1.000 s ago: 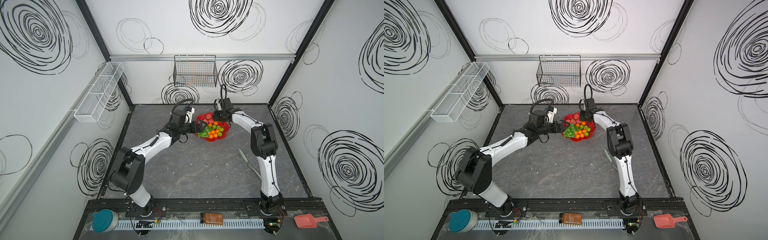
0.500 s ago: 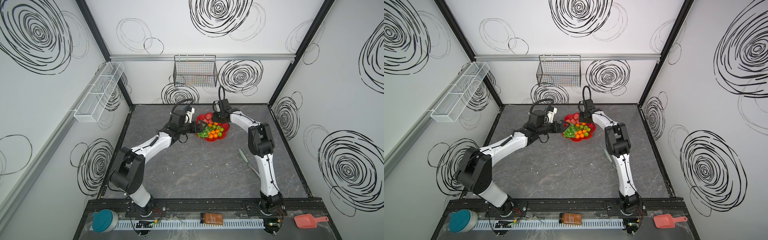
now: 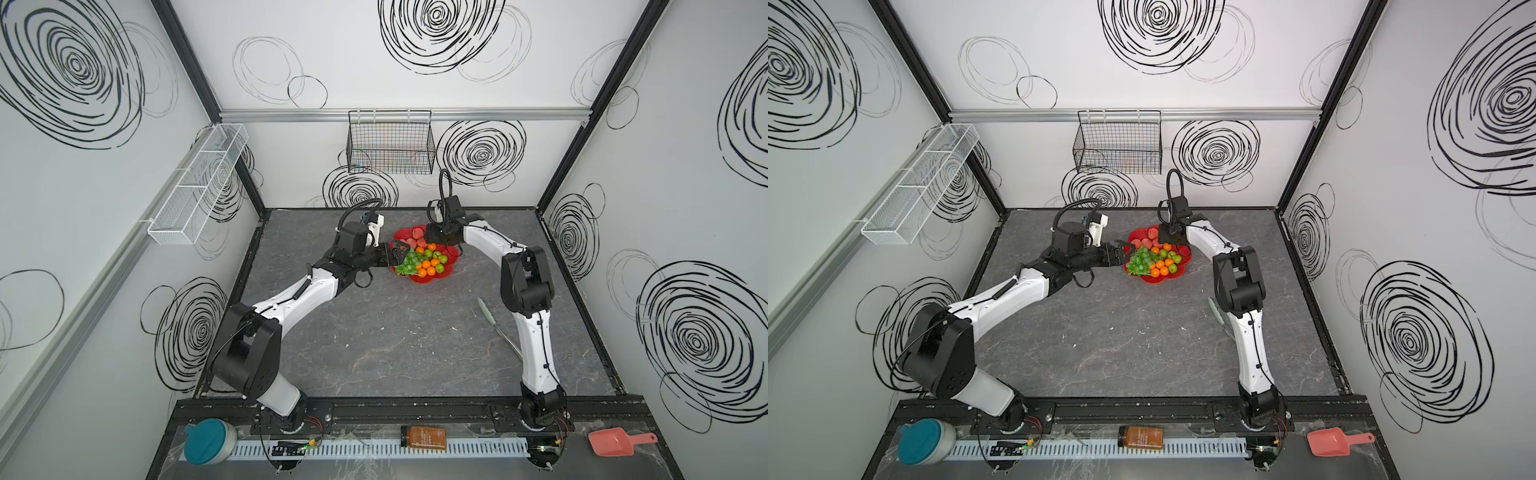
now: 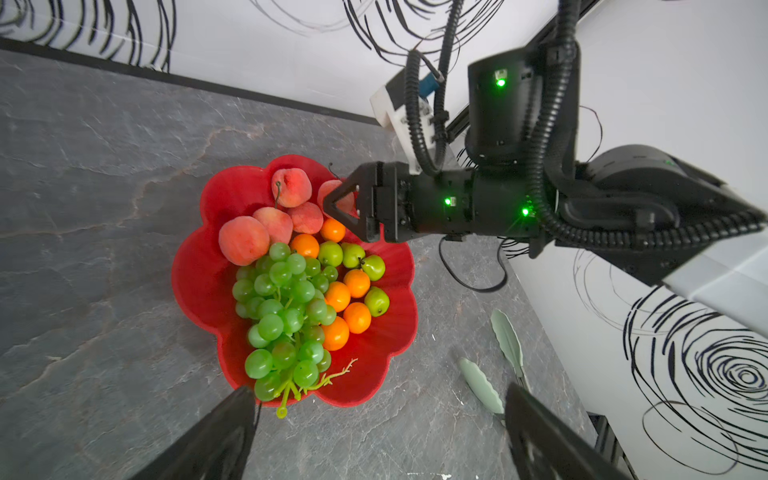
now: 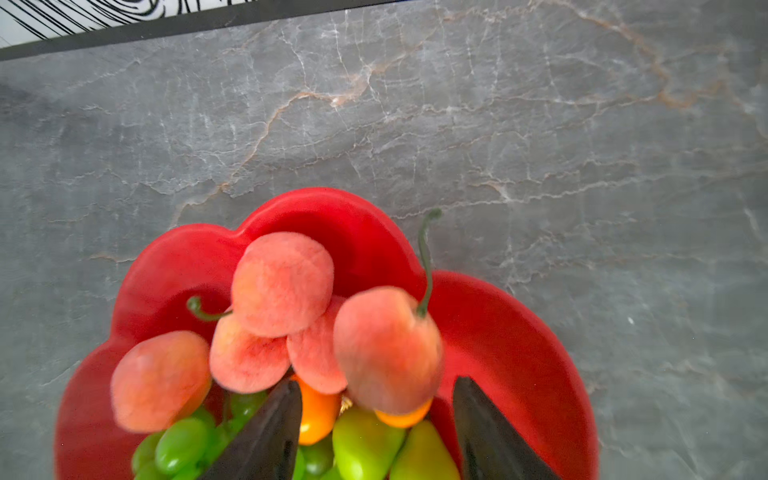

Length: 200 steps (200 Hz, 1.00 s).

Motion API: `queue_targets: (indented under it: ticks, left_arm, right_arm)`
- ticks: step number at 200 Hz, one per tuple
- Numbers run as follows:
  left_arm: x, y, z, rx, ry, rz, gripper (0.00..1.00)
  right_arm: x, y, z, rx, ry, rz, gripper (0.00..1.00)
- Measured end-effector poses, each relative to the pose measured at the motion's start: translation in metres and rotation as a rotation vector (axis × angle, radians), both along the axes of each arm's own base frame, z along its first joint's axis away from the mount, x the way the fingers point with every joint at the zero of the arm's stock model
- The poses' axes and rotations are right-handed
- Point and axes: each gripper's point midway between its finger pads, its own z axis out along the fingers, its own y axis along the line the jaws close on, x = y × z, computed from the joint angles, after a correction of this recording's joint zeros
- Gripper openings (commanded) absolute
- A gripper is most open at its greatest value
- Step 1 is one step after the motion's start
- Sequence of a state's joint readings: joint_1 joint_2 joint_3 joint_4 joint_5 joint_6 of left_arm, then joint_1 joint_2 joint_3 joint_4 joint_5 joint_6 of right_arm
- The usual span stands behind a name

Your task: Place and organize the fake fruits in the fruit bowl

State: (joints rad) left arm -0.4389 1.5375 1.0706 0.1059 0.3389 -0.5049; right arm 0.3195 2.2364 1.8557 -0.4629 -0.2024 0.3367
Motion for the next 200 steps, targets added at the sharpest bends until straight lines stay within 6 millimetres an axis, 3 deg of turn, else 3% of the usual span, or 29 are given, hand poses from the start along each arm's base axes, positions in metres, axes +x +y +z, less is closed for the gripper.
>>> queue_targets:
  ticks: [58,84,107,143,200]
  left_arm:
    - [-0.045,0.009,0.054,-0.036,-0.171,0.043,0.96]
    - [-0.075,0.029,0.065,-0.046,-0.243,0.083,0.96]
    - [-0.094,0.052,0.071,-0.036,-0.306,0.129,0.96]
    - [-0.118,0.090,0.065,0.011,-0.390,0.209,0.96]
    - [-0.102,0.159,0.008,0.168,-0.352,0.404,0.96]
  right_arm:
    - [-0.052,-0.019,0.100,0.055,-0.175,-0.003,0.66]
    - [-0.087,-0.038,0.127,0.081,-0.262,-0.024,0.66]
    - [-0.119,-0.065,0.132,0.094,-0.327,-0.073,0.66]
    - [-0.164,-0.111,0.126,0.097,-0.430,-0.197,0.87]
    - [-0.164,-0.167,0.121,0.040,-0.480,-0.363,0.95]
